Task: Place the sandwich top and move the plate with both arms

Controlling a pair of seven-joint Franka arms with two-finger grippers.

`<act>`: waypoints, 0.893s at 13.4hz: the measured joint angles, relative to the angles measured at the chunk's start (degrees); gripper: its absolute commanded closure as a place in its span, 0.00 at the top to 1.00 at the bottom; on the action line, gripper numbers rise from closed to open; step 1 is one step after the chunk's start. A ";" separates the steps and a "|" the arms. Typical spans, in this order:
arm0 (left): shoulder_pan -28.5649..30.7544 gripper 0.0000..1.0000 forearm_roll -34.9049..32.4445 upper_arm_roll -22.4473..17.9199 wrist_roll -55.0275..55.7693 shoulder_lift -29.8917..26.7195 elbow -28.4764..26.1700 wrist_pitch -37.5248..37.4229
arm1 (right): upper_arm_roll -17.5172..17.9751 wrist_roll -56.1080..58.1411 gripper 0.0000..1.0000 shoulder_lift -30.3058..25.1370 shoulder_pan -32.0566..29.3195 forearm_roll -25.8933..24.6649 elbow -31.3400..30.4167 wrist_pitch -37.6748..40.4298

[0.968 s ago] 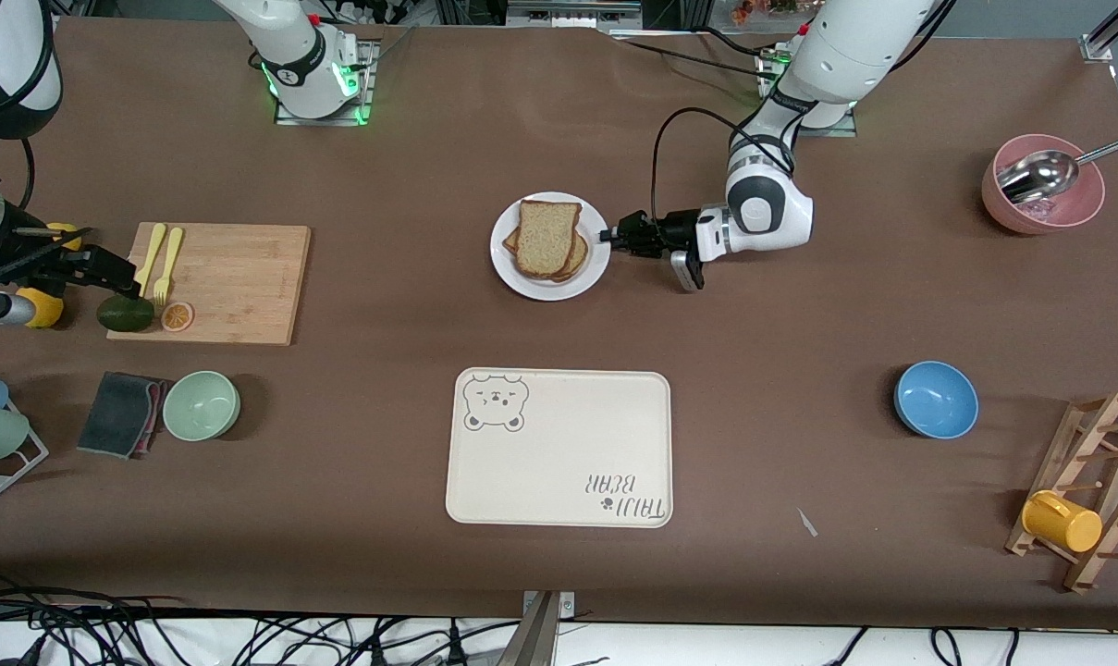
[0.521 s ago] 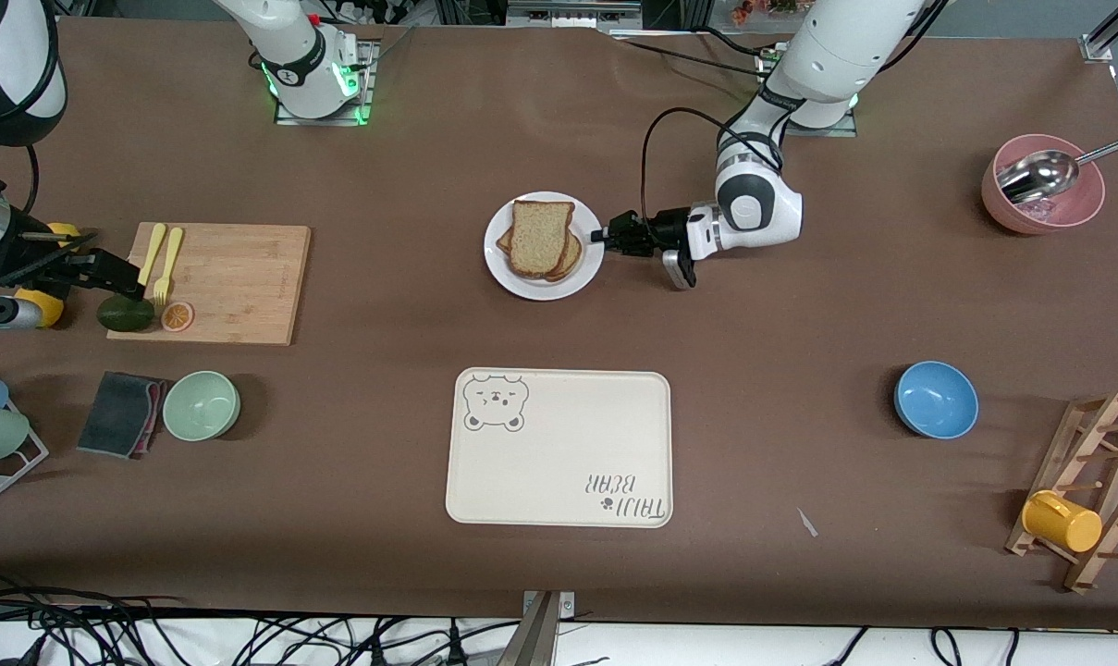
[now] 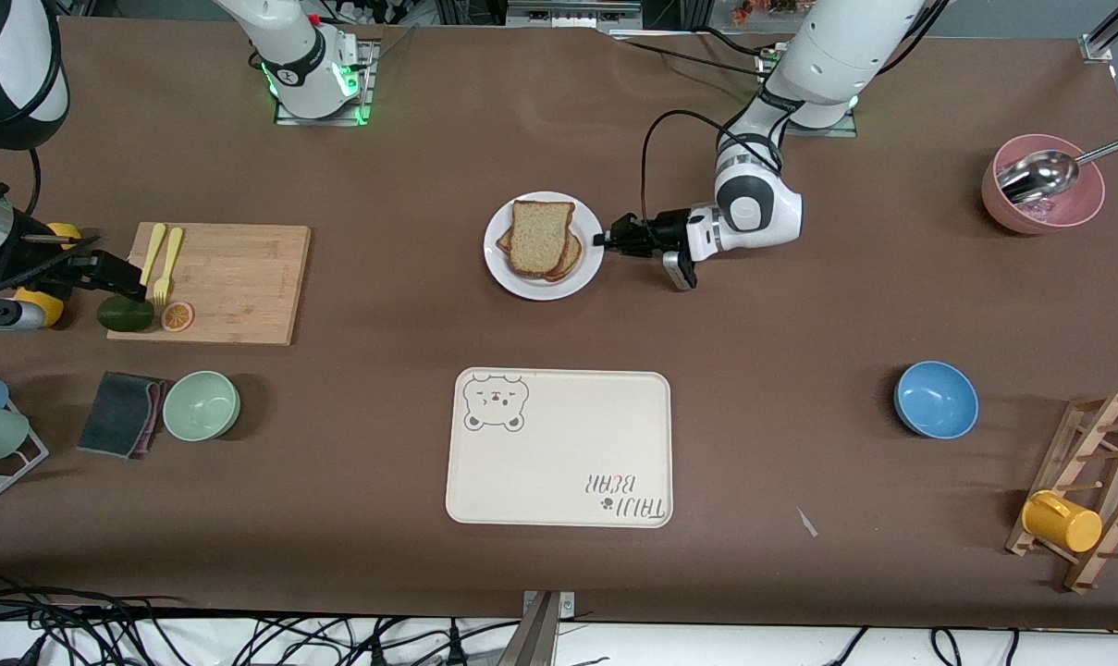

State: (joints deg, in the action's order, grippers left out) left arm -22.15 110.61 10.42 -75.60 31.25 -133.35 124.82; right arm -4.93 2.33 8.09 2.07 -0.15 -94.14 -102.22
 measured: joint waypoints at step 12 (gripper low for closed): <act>0.01 0.00 0.00 -0.06 0.14 0.15 0.32 0.86 | 0.07 0.00 1.00 0.01 0.00 0.00 0.00 -0.08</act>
State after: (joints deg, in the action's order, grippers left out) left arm -22.13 110.61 10.36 -75.46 31.40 -133.03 125.69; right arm -4.86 2.33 8.10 2.07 -0.15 -94.14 -102.31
